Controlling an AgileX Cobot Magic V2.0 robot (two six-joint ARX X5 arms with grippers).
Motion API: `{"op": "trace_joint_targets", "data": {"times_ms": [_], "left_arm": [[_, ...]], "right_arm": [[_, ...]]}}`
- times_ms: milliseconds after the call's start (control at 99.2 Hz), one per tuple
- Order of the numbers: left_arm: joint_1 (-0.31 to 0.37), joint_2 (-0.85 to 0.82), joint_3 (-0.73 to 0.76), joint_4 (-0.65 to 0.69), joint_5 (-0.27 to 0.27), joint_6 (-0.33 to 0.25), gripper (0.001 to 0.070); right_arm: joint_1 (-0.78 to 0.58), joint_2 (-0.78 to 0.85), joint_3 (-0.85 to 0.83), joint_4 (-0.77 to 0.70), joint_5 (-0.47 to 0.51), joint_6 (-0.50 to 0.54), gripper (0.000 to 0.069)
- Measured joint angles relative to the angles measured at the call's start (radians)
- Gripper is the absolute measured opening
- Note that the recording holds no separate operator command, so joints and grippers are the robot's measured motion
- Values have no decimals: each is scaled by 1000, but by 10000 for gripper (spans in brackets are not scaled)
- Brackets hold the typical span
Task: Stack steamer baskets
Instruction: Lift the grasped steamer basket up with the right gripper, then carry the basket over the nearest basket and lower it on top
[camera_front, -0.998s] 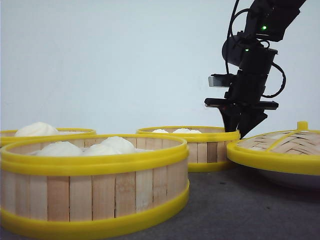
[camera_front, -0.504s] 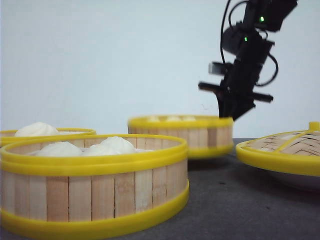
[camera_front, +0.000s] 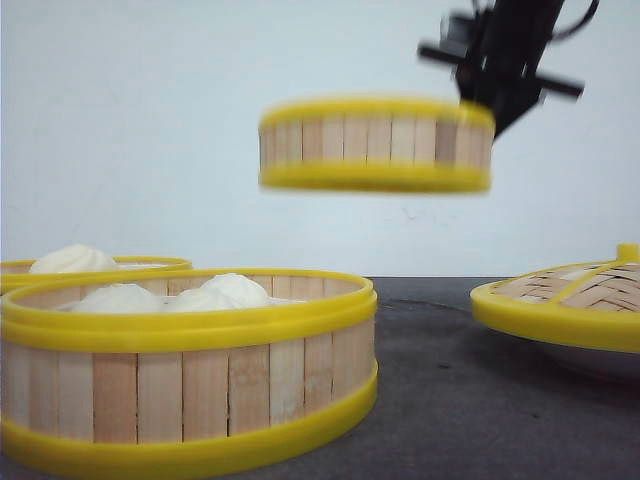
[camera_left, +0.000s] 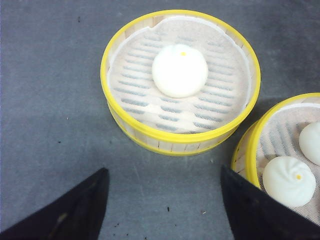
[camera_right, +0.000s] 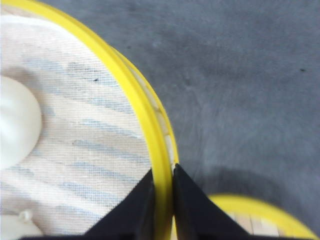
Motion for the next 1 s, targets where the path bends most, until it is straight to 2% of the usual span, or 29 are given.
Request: {"op": "trace_joint_targets", "data": {"times_ms": [232,575,716,998], "left_arm": [[0,0,0,0,0,3,428],[0,0,0,0,0,5,428],[0,0,0,0,0,5,428],[0,0,0,0,0,5,428]], "right_arm": [[36,-174,0,-119,-1,-19,26],[118,-342,-142,-132,-3,-36,26],[174,-334,-220,-89,-2,-42,26],[306,-333,-375,142,-2,-45,26]]}}
